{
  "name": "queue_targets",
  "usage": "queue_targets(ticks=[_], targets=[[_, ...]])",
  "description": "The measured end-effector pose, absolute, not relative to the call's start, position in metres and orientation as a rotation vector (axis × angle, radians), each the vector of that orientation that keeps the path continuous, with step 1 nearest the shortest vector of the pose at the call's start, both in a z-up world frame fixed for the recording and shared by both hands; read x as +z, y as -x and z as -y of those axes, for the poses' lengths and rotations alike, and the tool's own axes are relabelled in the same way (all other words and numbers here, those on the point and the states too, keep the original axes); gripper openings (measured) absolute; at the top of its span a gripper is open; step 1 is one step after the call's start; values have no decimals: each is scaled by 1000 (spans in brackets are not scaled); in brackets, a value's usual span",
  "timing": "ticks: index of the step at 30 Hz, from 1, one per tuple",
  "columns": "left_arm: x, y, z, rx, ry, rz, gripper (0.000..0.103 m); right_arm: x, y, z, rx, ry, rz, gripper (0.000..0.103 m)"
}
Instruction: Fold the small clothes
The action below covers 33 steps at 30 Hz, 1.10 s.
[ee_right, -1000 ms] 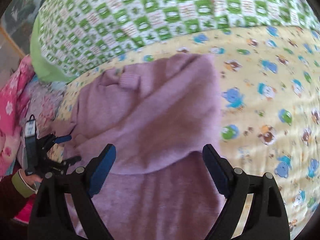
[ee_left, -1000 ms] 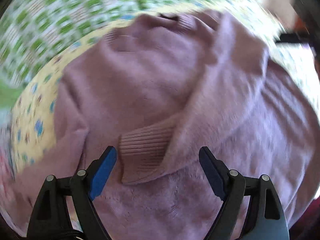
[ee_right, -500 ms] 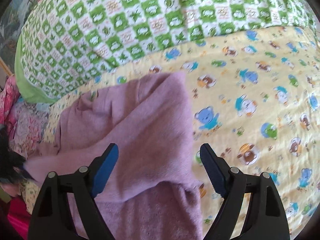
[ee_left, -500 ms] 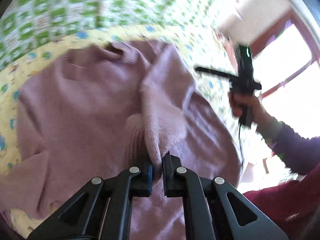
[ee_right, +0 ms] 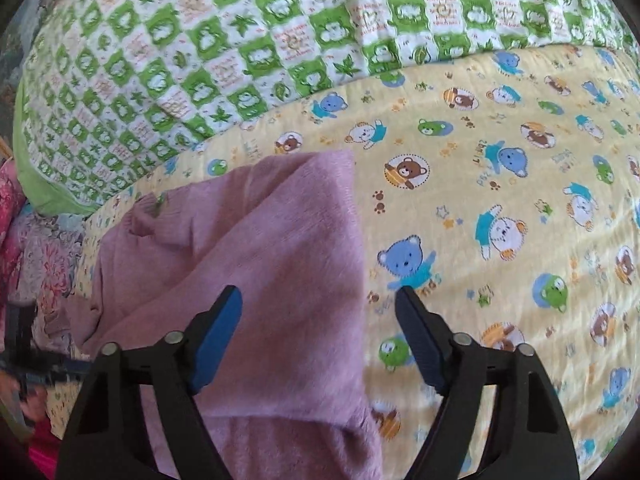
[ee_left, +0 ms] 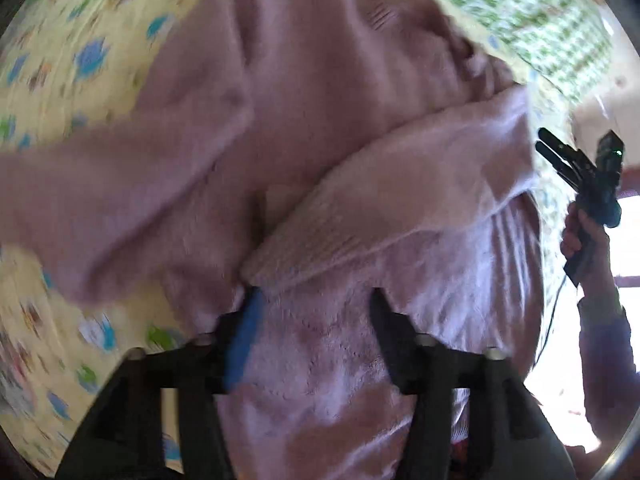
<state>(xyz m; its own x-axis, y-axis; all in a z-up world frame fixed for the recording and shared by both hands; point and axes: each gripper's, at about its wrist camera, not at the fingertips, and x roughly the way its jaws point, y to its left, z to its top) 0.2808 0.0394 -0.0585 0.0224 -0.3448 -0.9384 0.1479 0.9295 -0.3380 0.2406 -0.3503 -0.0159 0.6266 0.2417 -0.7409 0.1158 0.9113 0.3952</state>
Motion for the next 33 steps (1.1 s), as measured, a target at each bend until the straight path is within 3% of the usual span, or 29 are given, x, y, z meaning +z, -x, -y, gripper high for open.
queue_targets(ticks=[2,6,10,11,12,13,16,22,25,26,28,29,30,33], targets=[[-72,-277,-48,-333,262,-1507,59,-22,-248,350,83,-433,-913,64],[-90,-285,-41,-237,421,-1455,57,-32,-255,343,92,-429,-947,61],[-83,-305,-11,-186,308,-1338,53,-33,-255,341,98,-436,-941,60],[-79,-308,-3,-206,241,-1320,36,-33,-255,341,99,-439,-940,58],[-77,-309,3,-230,189,-1312,4,-33,-255,341,104,-442,-940,44],[-75,-309,13,-261,105,-1306,0,-34,-256,341,114,-447,-944,27],[-63,-300,29,-370,3,-1248,0,-30,-256,340,127,-444,-937,12],[-1,-284,15,-463,120,-1140,0,3,-245,352,154,-401,-892,11],[-7,-285,1,-399,92,-1172,0,0,-250,353,146,-374,-911,11],[-18,-285,-3,-367,74,-1213,3,-5,-252,353,151,-392,-921,11],[-39,-277,-12,-327,72,-1286,25,-11,-253,353,147,-411,-934,11],[-44,-275,-14,-305,62,-1299,49,-14,-252,353,147,-424,-937,11],[-50,-274,-15,-276,52,-1297,59,-17,-251,354,147,-444,-935,11],[-58,-281,-13,-215,45,-1275,59,-21,-249,357,141,-469,-937,12]])
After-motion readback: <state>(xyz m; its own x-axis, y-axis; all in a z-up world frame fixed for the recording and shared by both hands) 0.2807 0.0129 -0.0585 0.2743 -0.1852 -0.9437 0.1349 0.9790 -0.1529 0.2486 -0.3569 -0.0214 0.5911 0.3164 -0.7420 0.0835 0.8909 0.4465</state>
